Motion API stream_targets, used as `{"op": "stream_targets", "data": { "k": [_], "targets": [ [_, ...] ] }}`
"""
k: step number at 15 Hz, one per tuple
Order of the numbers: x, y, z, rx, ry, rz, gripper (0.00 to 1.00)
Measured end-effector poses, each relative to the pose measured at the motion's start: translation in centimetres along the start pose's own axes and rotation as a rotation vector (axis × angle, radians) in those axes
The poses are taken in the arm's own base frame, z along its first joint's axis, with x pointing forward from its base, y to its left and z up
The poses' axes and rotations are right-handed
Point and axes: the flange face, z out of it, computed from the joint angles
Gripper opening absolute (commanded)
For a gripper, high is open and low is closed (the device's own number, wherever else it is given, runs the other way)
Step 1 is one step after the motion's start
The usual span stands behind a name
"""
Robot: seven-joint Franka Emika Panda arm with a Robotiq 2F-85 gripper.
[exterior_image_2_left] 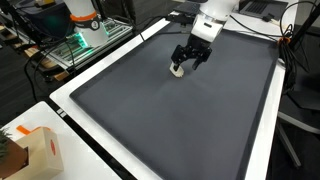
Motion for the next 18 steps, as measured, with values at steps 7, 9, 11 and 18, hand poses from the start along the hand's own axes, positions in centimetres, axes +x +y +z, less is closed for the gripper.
{"op": "stream_targets", "data": {
  "k": [7, 9, 11, 18],
  "targets": [
    [-3.3, -4.0, -1.0, -0.161, 0.175, -0.270, 1.00],
    [-4.0, -4.8, -1.1, -0.190, 0.203, -0.336, 1.00],
    [-4.6, -5.3, -1.1, -0.210, 0.215, -0.400, 1.00],
    [-6.2, -6.0, -0.2, -0.226, 0.229, -0.602, 1.00]
  ]
}}
